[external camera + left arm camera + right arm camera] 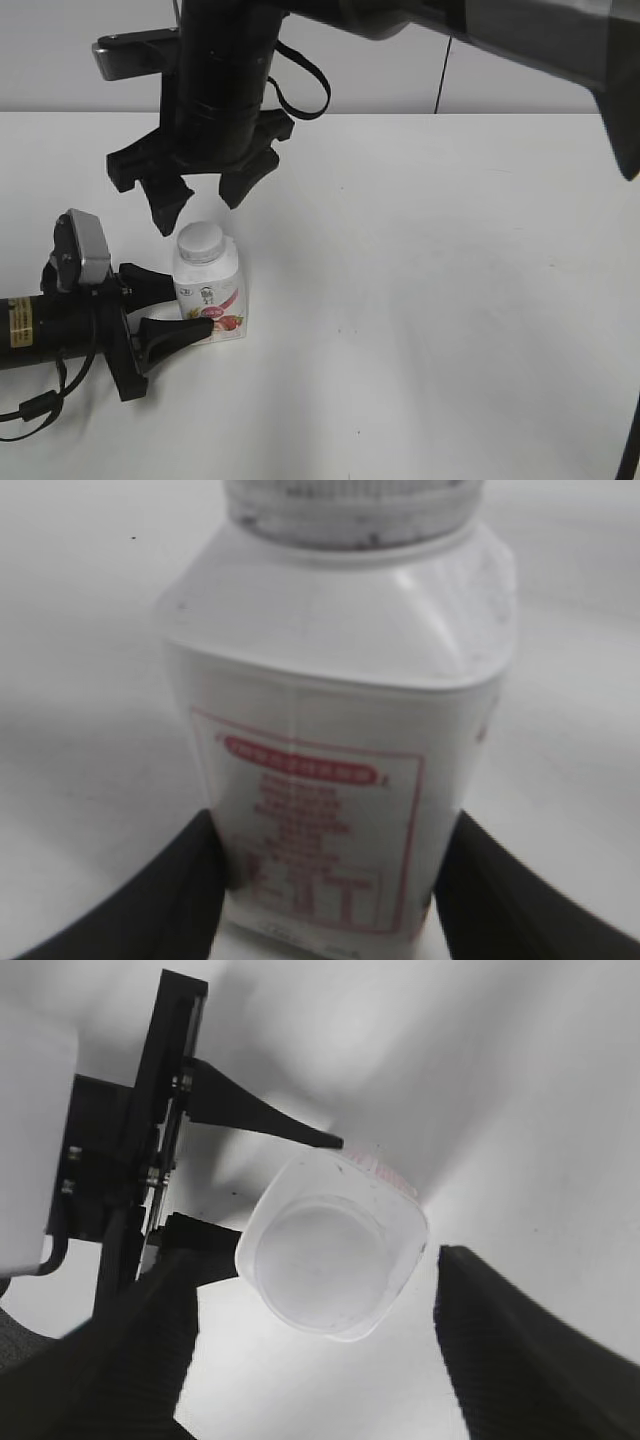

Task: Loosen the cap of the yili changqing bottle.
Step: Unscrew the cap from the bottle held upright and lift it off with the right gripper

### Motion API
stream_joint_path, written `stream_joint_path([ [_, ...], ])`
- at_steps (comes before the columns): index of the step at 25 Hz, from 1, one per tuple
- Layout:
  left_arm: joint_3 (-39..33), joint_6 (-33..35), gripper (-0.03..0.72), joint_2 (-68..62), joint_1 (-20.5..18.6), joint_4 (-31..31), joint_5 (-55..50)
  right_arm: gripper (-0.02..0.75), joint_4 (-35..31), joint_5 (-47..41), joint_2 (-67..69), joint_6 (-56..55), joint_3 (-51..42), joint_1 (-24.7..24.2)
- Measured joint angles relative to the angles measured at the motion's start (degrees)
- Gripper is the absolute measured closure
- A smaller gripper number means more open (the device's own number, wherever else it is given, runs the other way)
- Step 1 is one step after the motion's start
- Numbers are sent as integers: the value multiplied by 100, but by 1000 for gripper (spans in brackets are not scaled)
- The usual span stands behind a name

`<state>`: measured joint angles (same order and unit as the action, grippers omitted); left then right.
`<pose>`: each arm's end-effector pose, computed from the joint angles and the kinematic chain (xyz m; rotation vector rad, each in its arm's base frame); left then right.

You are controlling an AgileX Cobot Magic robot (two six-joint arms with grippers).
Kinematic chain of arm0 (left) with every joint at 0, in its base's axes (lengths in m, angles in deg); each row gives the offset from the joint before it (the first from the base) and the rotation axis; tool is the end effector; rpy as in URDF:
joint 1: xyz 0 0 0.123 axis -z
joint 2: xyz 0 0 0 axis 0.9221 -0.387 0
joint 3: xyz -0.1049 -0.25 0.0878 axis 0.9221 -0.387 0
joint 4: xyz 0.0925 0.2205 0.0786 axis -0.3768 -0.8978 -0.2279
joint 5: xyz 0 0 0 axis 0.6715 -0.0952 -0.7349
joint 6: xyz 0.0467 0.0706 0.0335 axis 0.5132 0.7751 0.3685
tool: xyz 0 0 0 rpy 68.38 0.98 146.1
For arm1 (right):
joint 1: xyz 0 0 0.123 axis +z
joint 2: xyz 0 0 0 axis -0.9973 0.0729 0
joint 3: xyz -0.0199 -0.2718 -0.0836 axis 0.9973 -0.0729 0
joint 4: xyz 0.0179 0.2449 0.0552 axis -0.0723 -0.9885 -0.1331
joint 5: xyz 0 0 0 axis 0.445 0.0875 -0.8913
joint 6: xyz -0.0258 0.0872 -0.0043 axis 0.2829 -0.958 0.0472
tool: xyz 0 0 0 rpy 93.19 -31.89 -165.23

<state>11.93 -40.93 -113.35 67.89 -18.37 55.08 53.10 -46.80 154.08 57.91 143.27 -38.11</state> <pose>0.2504 -0.0810 0.0545 1.0864 1.7078 -0.7974 0.3155 0.3711 0.2400 -1.1074 2.7001 0.4318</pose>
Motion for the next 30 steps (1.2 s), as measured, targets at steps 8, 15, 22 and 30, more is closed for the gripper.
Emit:
stream_joint_path([
  [8, 0, 0, 291, 0, 0, -18, 0, 158, -2, 0, 0, 0, 0, 0],
  [15, 0, 0, 291, 0, 0, -23, 0, 157, -7, -5, 3, 0, -272, 0],
  [22, 0, 0, 291, 0, 0, -28, 0, 157, -63, -5, 15, 0, -295, 0],
  [30, 0, 0, 291, 0, 0, -34, 0, 157, -176, -5, 297, 0, -295, 4],
])
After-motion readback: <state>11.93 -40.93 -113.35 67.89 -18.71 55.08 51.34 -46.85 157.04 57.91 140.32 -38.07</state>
